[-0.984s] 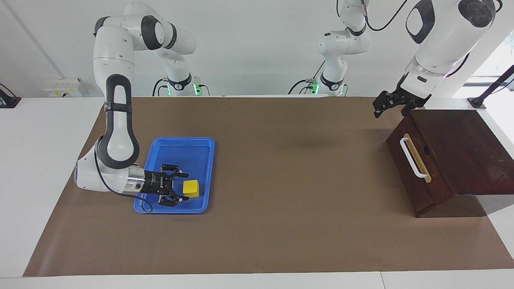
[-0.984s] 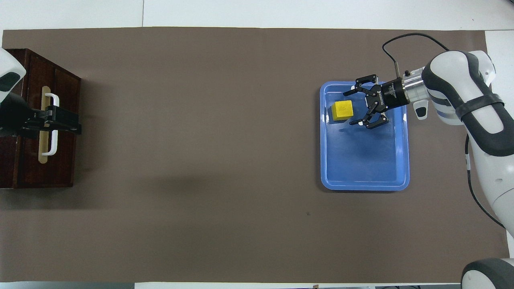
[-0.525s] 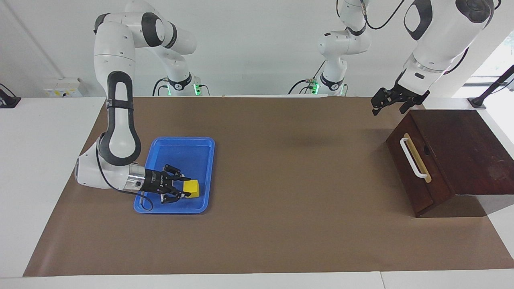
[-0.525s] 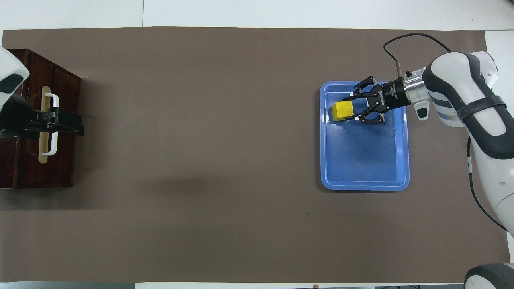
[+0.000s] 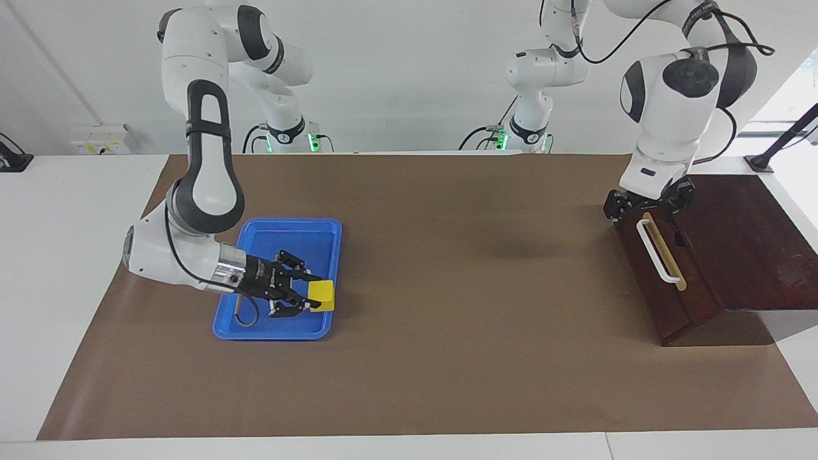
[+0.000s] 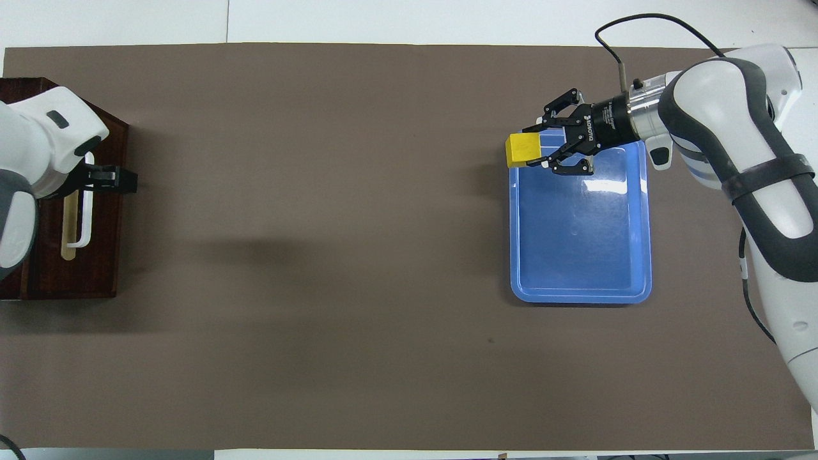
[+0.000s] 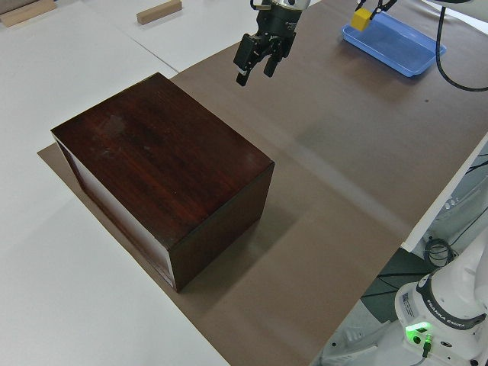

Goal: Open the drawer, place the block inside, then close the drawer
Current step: 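Lift the block with the right gripper while the left gripper pulls the drawer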

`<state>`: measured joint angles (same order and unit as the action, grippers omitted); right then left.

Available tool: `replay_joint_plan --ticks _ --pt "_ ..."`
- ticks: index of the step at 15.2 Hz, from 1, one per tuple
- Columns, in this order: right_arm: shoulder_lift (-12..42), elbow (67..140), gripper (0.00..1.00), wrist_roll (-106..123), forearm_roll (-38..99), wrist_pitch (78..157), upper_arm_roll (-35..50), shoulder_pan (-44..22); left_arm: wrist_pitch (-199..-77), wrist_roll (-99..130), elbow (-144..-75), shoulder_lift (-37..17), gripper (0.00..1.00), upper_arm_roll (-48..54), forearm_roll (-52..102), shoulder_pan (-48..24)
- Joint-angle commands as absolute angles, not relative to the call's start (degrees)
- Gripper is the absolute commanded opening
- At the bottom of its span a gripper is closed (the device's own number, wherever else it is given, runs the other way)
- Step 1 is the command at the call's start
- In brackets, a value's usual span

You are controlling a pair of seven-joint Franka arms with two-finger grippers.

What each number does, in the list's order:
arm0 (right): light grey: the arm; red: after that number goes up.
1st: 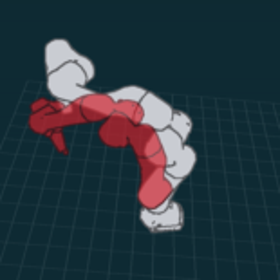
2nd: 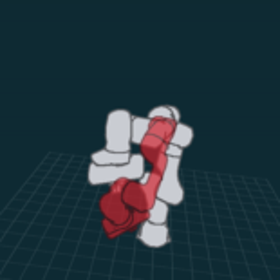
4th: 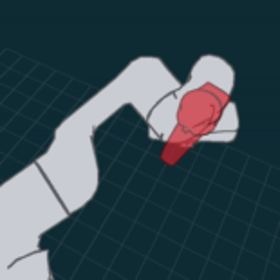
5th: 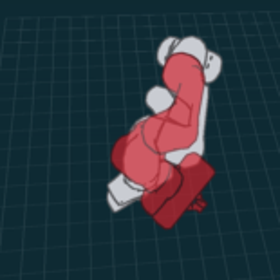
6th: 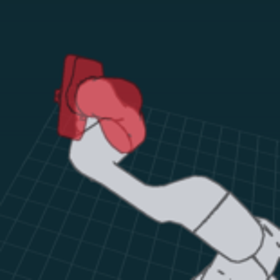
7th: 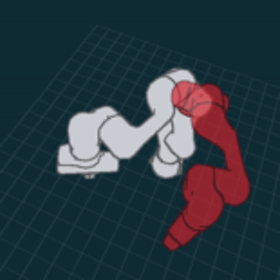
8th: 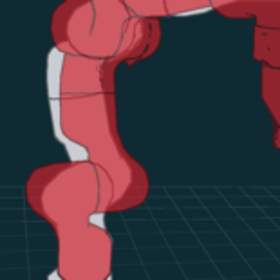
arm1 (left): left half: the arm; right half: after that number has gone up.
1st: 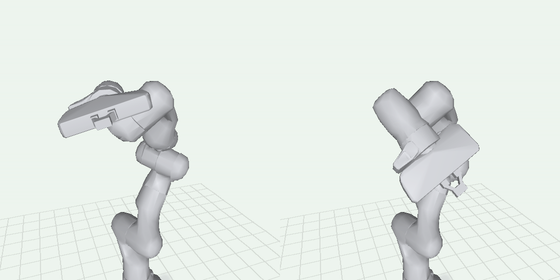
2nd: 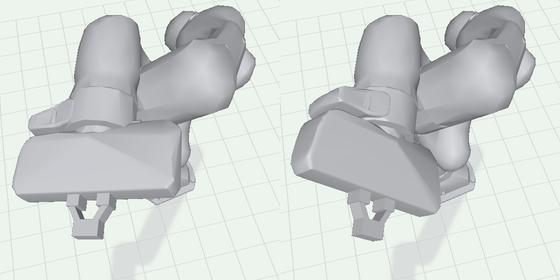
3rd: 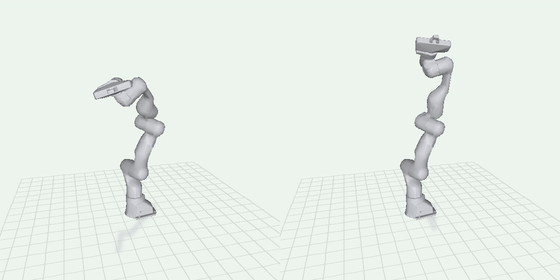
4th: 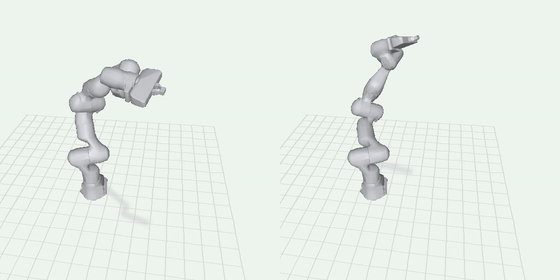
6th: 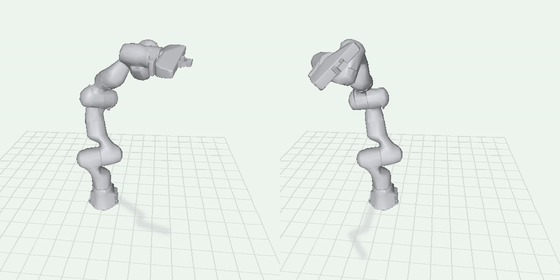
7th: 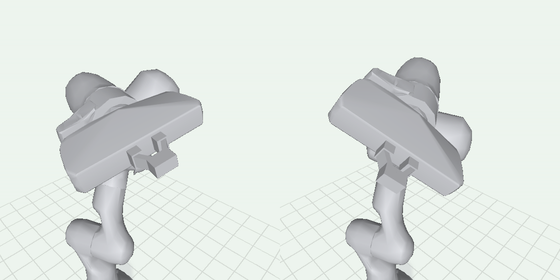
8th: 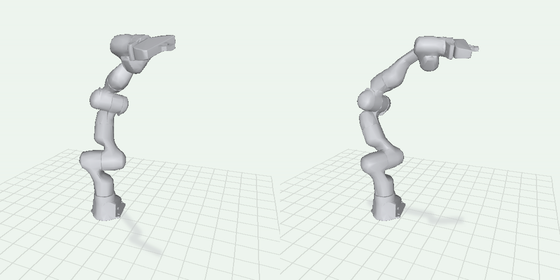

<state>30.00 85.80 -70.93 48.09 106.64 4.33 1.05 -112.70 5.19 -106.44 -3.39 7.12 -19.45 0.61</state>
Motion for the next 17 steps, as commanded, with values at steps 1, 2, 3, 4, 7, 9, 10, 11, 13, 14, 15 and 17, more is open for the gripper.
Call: replay_joint_plan --ticks 1,2,3,4,7,9,10,11,13,14,15,17 --pt "27.5 83.2 0.0 -77.9 48.3 106.2 4.5 -3.1 -118.6 3.6 -109.7 -5.3 1.0 6.7 -22.7 0.6" --pt "26.8 83.0 0.0 -79.8 48.5 106.5 4.5 -4.8 -121.3 3.6 -111.6 -5.7 1.0 6.6 -22.8 1.1" --pt "26.5 83.0 0.0 -81.8 48.7 106.7 4.4 -6.2 -123.6 3.5 -113.4 -5.5 1.0 6.6 -22.9 1.3" --pt "26.5 82.6 0.0 -83.5 48.7 107.0 4.4 -7.1 -124.2 3.3 -113.9 -5.5 1.0 6.6 -23.0 2.5" --pt "25.8 80.8 0.0 -87.4 48.5 107.1 4.1 -10.3 -124.4 2.1 -113.8 -5.4 1.0 6.6 -24.3 3.4" --pt "24.9 80.8 0.0 -87.5 48.5 107.1 4.2 -10.1 -124.6 -0.3 -114.2 -5.4 1.0 6.6 -24.3 4.5" --pt "24.7 80.8 0.0 -87.6 48.5 107.0 4.1 -10.0 -124.9 -0.4 -115.0 -5.4 1.0 6.7 -24.3 5.2" --pt "24.6 80.8 0.0 -87.6 48.5 106.8 4.1 -10.1 -126.3 -0.4 -116.5 -5.1 1.0 6.7 -24.3 5.2" --pt "24.1 80.9 0.0 -87.7 48.5 106.7 4.1 -9.9 -130.1 -0.4 -120.0 -4.7 1.0 6.6 -24.3 5.4" --pt "24.0 80.8 0.0 -87.7 48.5 106.6 4.1 -9.8 -131.0 -0.4 -120.8 -4.7 1.0 6.6 -24.3 6.4" --pt "24.0 80.9 0.0 -87.7 48.5 106.5 4.1 -9.6 -131.3 -0.4 -121.0 -4.7 1.0 6.7 -24.3 6.7" --pt "24.0 80.8 0.0 -87.7 48.6 106.4 4.1 -9.4 -130.4 1.6 -120.7 -4.7 1.0 7.0 -24.2 4.0"
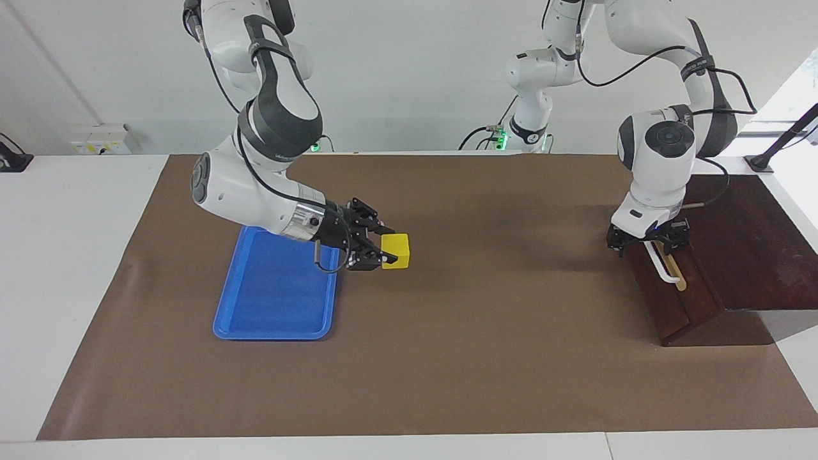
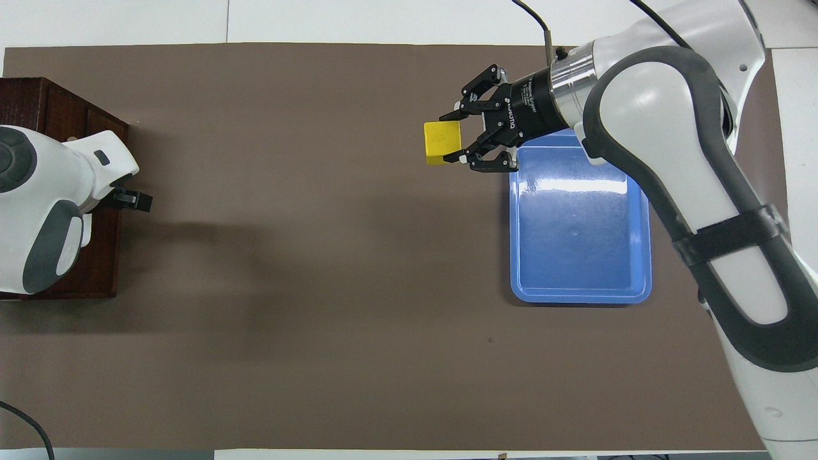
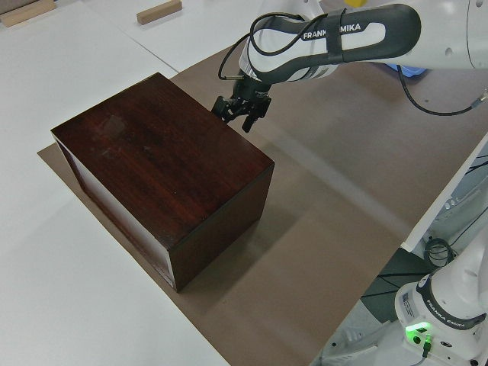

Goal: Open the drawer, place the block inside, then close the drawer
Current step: 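Lift the block with the right gripper while the left gripper pulls the drawer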

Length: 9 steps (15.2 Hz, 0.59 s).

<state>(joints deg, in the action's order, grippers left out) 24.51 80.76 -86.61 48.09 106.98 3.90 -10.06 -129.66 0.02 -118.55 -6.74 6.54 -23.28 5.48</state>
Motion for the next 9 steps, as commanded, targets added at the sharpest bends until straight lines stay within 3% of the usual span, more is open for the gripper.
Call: replay_joint_plan --ticks 1,5,9 --pt "24.0 80.8 0.0 -87.6 48.6 106.4 4.1 -9.4 -129.9 5.3 -120.6 -4.7 1.0 7.0 -24.0 0.2" --pt "24.0 80.9 0.0 -87.5 48.5 106.3 4.0 -9.3 -128.3 17.9 -119.9 -4.7 1.0 7.1 -18.0 -10.6" --pt "23.9 80.8 0.0 -87.5 48.6 106.2 3.9 -9.1 -126.3 18.2 -119.6 -4.7 1.0 7.1 -16.3 -12.4"
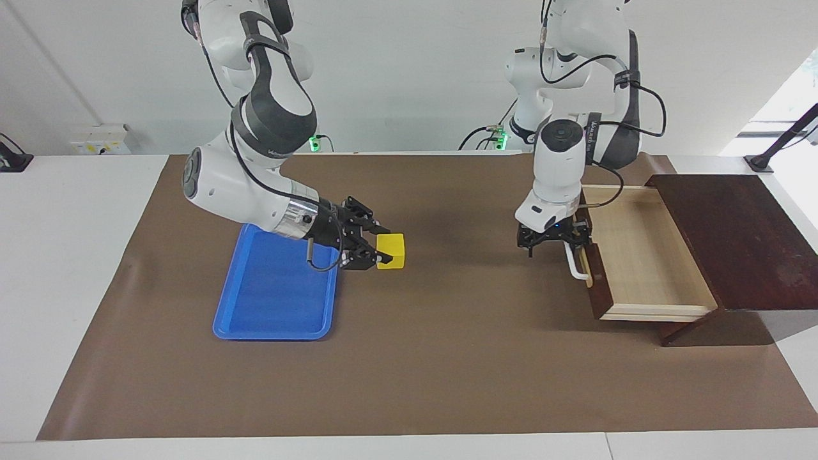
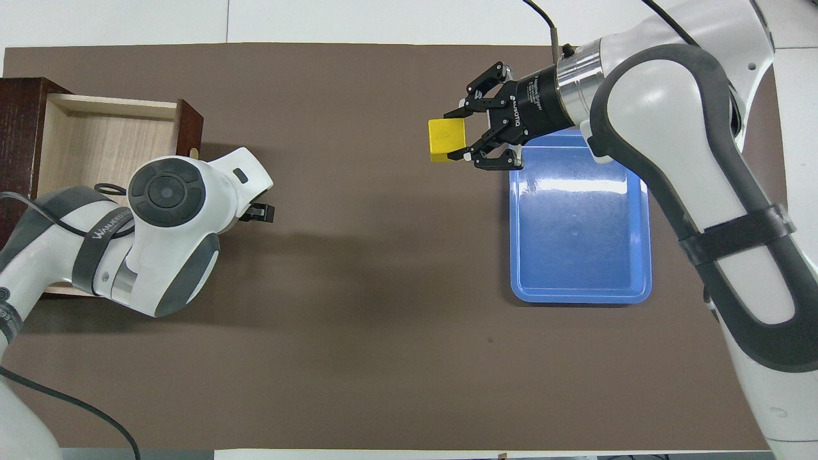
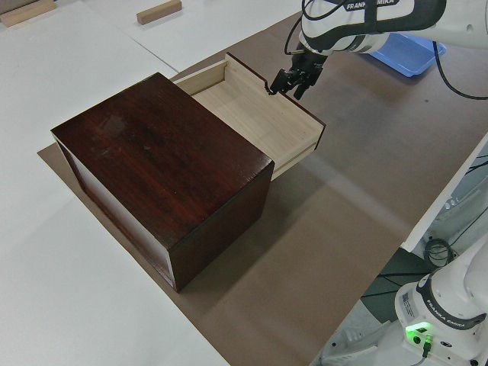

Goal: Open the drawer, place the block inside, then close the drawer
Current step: 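Lift the block with the right gripper while the left gripper pulls the drawer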

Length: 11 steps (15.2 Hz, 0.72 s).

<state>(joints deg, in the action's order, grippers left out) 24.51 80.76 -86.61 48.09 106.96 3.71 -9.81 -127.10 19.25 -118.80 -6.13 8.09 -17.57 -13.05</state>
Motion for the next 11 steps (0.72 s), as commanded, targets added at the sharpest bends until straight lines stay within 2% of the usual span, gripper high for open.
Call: replay_joint_plan --ticks 1,3,7,9,11 --pt "23.9 80.8 0.0 -87.5 48.5 106.2 3.9 -9.1 -125.6 18.0 -118.8 -4.7 1.0 7.1 -16.3 -12.1" --pt "23.9 80.8 0.0 -87.5 48.5 106.2 3.9 -9.1 -121.1 18.3 -113.8 -5.9 1.0 7.1 -15.1 -12.0" --pt "24.0 80.8 0.0 -87.5 48.5 106.1 3.9 -9.1 -104.1 18.8 -94.4 -11.3 1.0 6.9 -7.8 -12.2" --pt "23.9 80.8 0.0 -87.5 48.5 106.1 3.9 -9.1 -102.7 30.7 -91.8 -11.5 1.0 7.1 -2.5 -13.3" --pt "23.9 80.8 0.0 -87.4 48.5 106.1 3.8 -9.1 -104.1 50.9 -91.7 -11.6 1.0 7.1 -2.4 -17.8"
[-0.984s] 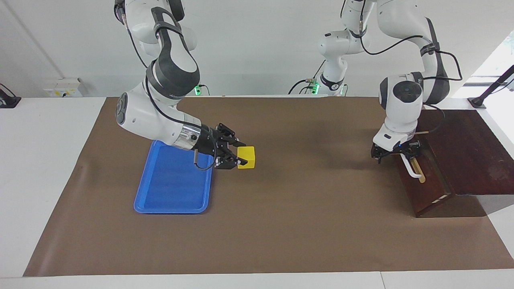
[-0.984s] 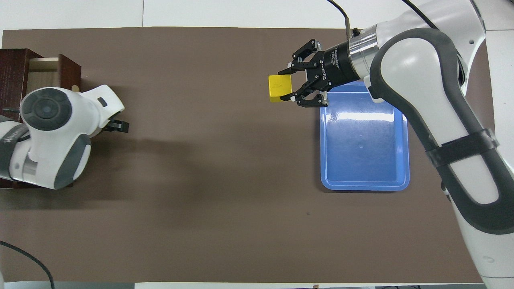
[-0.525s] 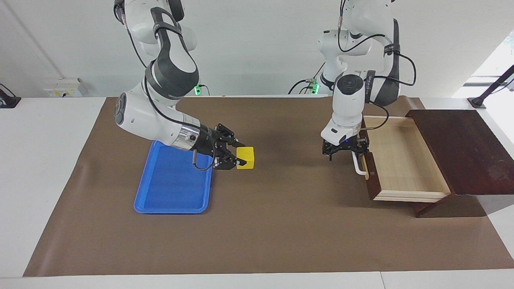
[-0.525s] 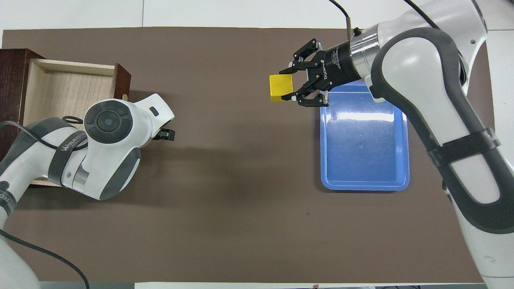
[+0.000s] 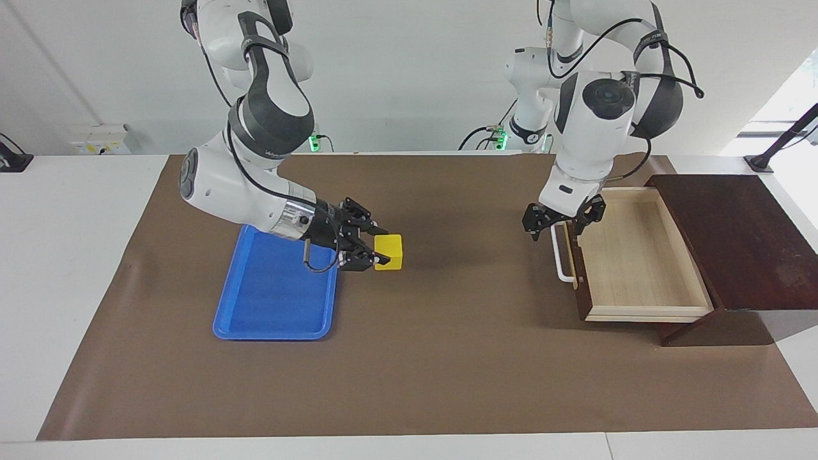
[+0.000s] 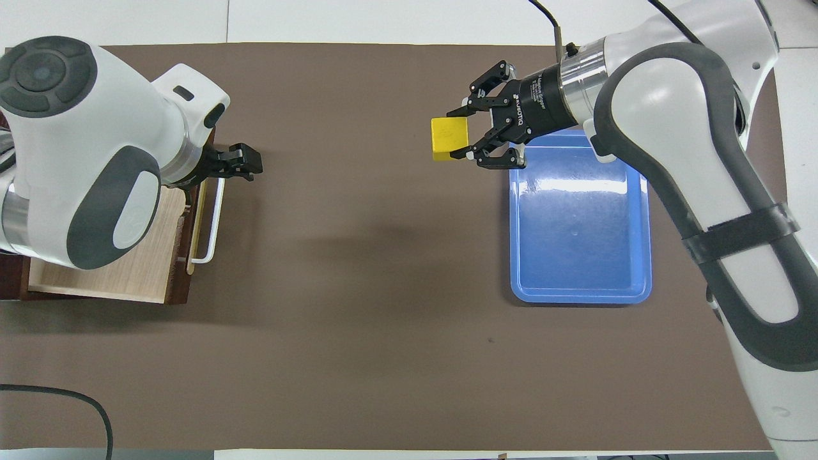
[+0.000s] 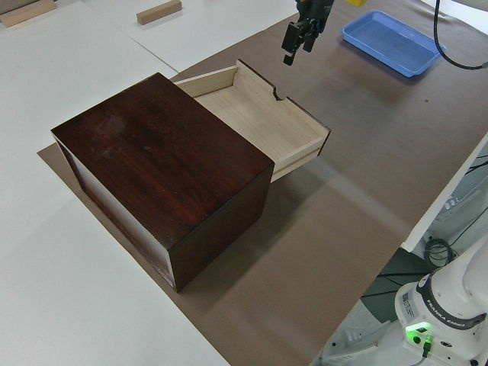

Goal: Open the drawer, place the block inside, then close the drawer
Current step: 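Carry the block toward the left gripper while the left gripper reaches it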

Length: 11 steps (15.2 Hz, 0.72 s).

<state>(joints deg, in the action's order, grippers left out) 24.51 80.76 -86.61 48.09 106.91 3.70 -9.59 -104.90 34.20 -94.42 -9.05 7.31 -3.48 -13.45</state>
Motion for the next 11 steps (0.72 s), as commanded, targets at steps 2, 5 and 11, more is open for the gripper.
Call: replay_joint_plan --ticks 2,5,11 --pt "24.0 80.8 0.0 -87.4 48.5 106.1 3.8 -9.1 -104.1 65.1 -90.4 -11.9 1.0 7.1 -1.9 -21.1" --pt "23.9 80.8 0.0 -87.7 49.0 106.7 3.9 -9.7 -103.3 86.3 -83.3 -15.4 1.0 7.4 1.9 -23.2" --pt "23.6 81.3 0.0 -89.7 48.8 109.5 4.0 -13.5 -103.8 111.7 -67.4 -25.6 1.0 6.7 6.4 -26.5"
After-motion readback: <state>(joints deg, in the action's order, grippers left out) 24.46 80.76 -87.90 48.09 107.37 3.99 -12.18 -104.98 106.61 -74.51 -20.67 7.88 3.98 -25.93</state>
